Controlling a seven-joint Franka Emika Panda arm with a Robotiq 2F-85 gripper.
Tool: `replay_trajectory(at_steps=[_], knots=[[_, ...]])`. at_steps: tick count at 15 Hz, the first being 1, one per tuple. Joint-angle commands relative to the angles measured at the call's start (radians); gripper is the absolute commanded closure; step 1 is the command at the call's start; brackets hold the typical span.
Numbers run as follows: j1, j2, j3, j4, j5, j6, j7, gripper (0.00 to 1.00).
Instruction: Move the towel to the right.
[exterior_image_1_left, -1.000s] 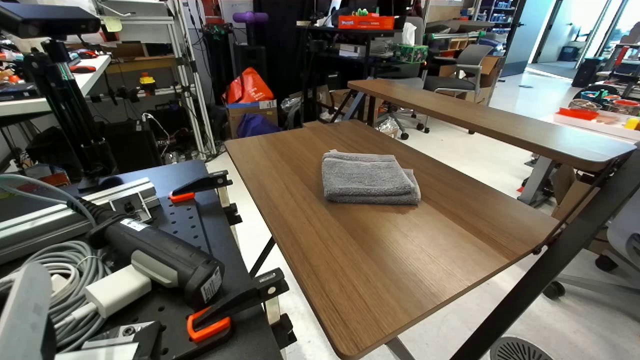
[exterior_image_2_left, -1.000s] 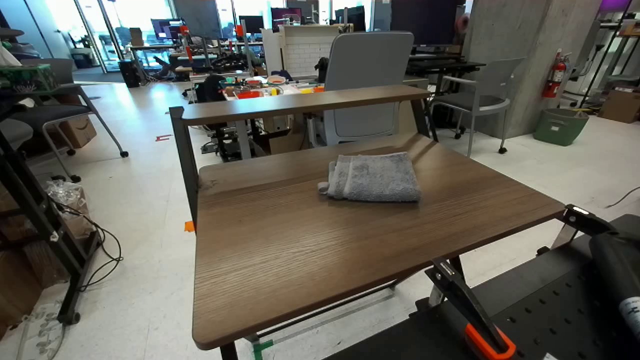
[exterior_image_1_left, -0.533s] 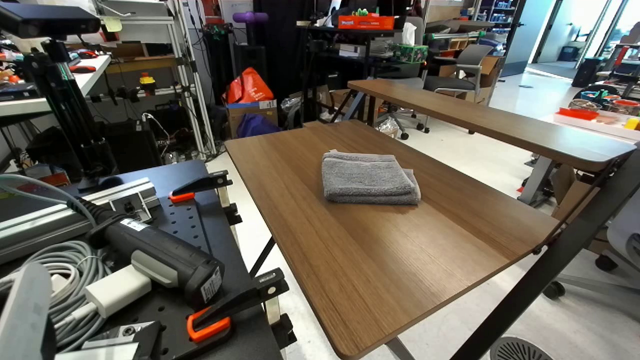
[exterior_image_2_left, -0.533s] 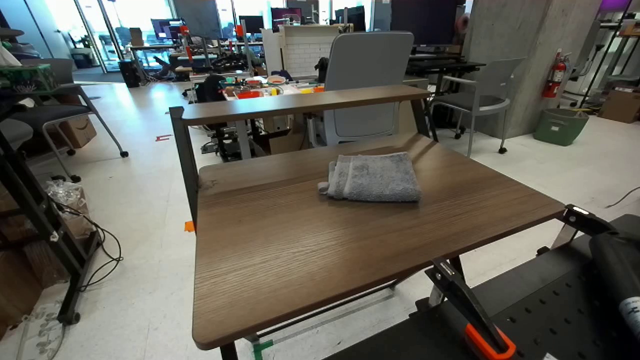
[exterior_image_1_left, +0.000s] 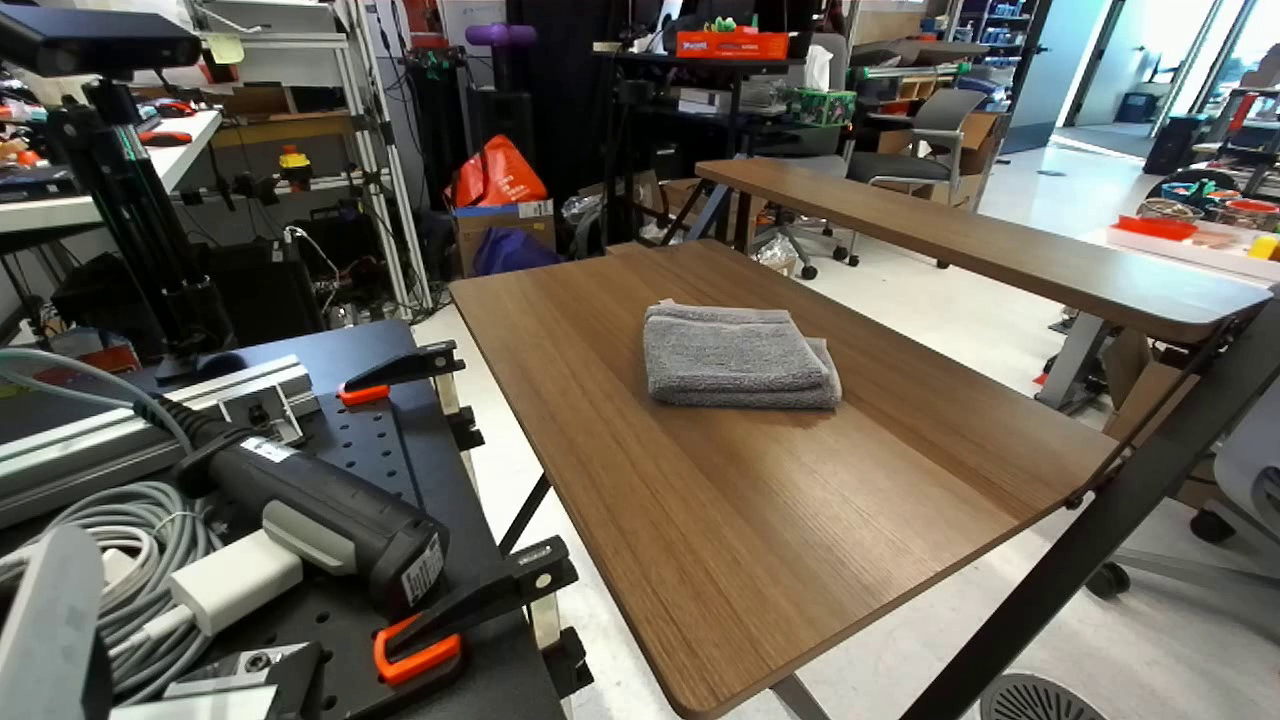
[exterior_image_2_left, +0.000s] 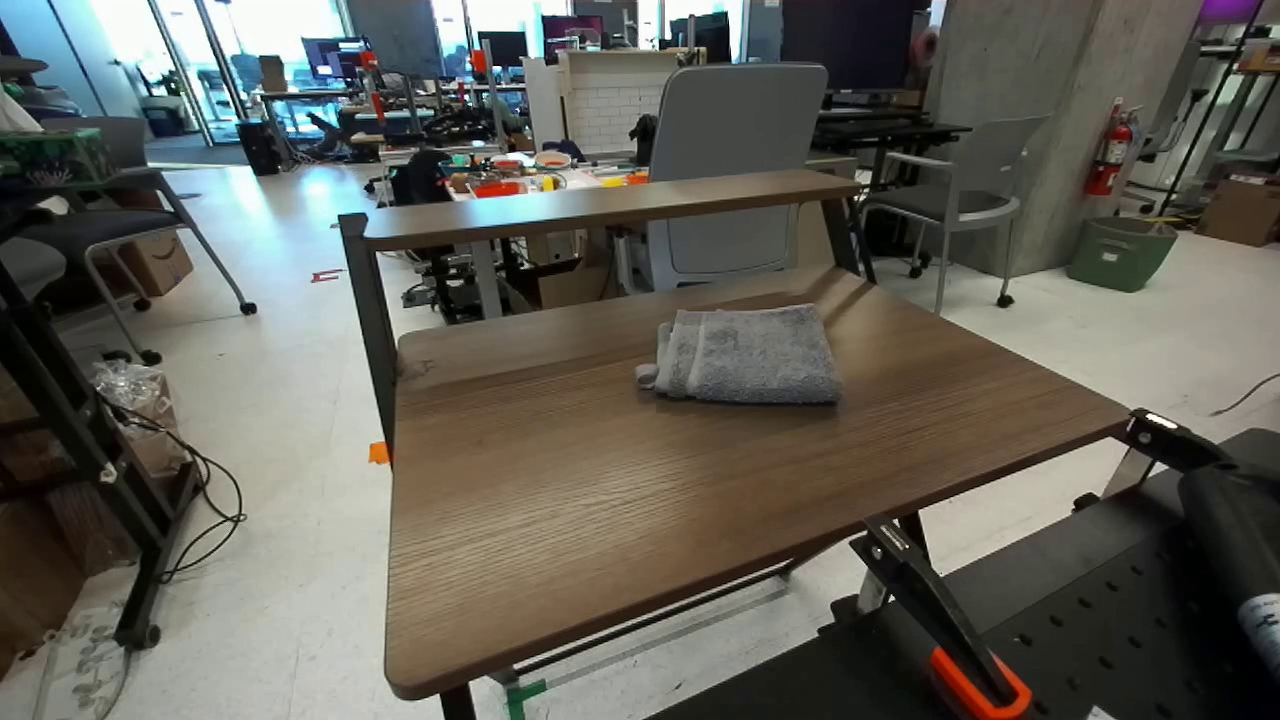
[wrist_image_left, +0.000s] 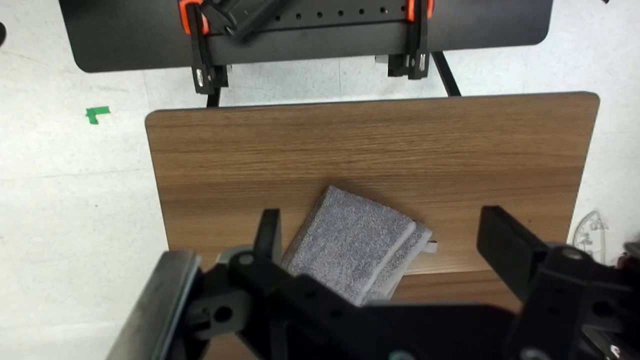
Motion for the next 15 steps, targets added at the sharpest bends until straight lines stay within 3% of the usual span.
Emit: replay_trajectory(at_steps=[1, 7, 15], knots=[[0.014, 0.176, 0.029, 0.055, 0.027, 0.129, 0.012, 0.00], [0.032, 0.545, 0.090, 0.197, -0.007, 0.352, 0.078, 0.00], [0.091, 0.957, 0.086, 0.531, -0.040, 0.404, 0.114, 0.00]])
